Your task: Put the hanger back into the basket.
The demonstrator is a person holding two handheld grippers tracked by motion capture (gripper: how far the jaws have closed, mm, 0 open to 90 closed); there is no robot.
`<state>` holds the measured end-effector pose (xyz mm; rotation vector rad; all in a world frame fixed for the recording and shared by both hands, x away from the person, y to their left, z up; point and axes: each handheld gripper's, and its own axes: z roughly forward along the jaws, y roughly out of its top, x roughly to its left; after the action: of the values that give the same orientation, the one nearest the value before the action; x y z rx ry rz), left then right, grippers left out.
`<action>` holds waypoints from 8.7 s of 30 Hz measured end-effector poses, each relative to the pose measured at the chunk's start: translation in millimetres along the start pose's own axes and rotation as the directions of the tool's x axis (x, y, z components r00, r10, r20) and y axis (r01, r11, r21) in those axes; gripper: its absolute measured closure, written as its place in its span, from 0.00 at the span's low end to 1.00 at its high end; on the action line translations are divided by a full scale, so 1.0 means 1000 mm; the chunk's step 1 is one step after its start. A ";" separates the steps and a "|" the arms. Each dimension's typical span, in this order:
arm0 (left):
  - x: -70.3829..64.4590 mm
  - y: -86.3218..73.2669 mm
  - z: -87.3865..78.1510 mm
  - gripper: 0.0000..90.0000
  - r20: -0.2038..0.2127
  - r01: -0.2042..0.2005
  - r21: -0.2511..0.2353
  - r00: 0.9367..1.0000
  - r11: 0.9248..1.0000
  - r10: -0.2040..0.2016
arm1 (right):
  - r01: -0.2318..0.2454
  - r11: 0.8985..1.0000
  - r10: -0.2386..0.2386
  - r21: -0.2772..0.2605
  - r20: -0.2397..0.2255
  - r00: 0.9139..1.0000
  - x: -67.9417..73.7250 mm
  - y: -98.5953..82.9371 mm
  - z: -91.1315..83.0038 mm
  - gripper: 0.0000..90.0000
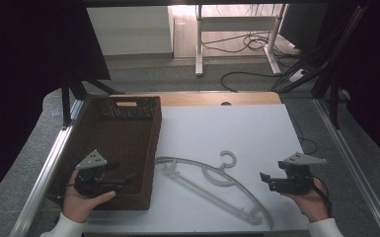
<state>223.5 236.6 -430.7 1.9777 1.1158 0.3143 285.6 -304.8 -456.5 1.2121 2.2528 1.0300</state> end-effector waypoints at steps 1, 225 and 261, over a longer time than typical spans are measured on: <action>0.000 0.000 0.000 0.28 -0.001 -0.001 -0.001 1.000 1.000 0.001 | 0.002 1.000 -0.002 0.005 0.000 1.000 0.000 -0.001 0.001 0.22; 0.004 0.075 -0.030 0.35 0.251 0.054 -0.188 0.968 0.981 -0.005 | 0.618 0.760 -0.642 -0.203 -0.085 0.762 0.084 0.095 0.005 0.92; -0.038 0.137 0.072 0.60 0.536 -0.322 0.233 0.830 0.918 0.155 | 0.719 0.643 -0.763 -0.264 -0.132 0.633 0.106 0.087 0.014 0.92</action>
<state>323.7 130.5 -365.6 2.3046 0.5932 -0.2750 283.4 -179.8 -399.4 -0.0085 2.3892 1.0138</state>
